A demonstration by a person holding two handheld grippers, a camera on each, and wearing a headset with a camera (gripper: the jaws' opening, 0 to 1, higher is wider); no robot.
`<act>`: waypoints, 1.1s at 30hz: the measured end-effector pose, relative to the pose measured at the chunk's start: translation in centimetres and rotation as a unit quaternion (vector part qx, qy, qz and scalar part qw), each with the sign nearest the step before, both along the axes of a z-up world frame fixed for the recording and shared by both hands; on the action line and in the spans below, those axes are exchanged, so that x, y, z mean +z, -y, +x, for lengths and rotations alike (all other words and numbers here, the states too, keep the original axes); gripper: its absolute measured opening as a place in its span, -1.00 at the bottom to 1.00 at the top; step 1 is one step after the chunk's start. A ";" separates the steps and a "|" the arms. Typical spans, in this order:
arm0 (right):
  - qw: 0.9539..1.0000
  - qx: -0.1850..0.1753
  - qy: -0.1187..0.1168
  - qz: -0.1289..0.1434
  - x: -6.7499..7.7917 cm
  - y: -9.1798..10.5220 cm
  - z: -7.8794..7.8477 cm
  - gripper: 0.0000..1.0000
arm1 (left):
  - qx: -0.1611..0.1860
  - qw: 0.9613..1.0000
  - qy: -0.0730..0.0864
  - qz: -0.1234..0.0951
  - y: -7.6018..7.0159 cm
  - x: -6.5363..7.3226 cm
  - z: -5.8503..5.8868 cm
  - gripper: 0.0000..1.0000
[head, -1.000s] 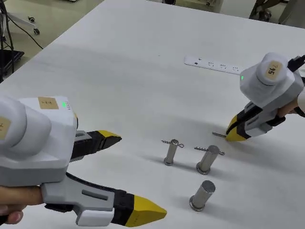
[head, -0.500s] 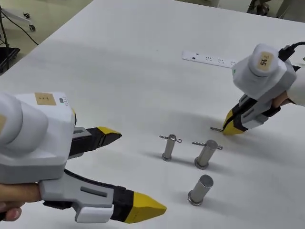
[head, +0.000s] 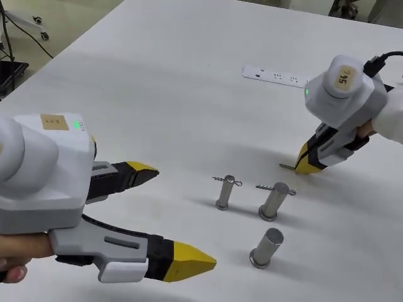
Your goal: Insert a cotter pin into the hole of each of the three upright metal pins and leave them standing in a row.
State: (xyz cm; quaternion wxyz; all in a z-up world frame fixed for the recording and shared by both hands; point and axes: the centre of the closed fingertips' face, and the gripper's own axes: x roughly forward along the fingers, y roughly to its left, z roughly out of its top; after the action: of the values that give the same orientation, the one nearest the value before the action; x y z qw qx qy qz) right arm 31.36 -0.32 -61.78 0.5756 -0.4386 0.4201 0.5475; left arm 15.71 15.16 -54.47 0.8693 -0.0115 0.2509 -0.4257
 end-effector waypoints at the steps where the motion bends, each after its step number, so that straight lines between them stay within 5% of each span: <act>1: 1.000 0.002 0.003 0.002 0.0 0.0 0.0 -1.00 | 0.001 1.000 0.000 -0.001 0.0 0.0 0.0 0.79; 7: 1.000 0.010 0.025 -0.010 0.1 0.1 0.0 -1.00 | 0.006 1.000 0.005 -0.010 0.1 0.6 0.2 0.72; 10: 1.000 -0.010 0.007 -0.004 0.3 0.1 -0.6 -1.00 | 0.003 1.000 0.011 -0.005 0.1 0.9 0.3 0.71; 21: 0.997 -0.024 0.061 0.028 3.8 1.0 -0.8 -1.00 | 0.001 1.000 0.027 -0.010 0.8 2.0 0.7 0.66; 26: 0.993 -0.034 0.090 0.064 5.3 1.5 -0.6 -1.00 | 0.000 0.999 0.031 -0.019 1.3 2.7 1.2 0.62; 33: 0.983 -0.048 0.131 0.118 8.1 1.5 -2.4 -1.00 | -0.005 0.999 0.036 -0.017 1.8 3.4 1.7 0.58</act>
State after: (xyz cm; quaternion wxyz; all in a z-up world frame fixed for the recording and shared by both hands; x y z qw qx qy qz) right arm 28.96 -1.78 -53.70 0.6987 -0.4149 0.2940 0.5032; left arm 17.41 13.35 -51.04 0.8753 -0.0103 0.2124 -0.4342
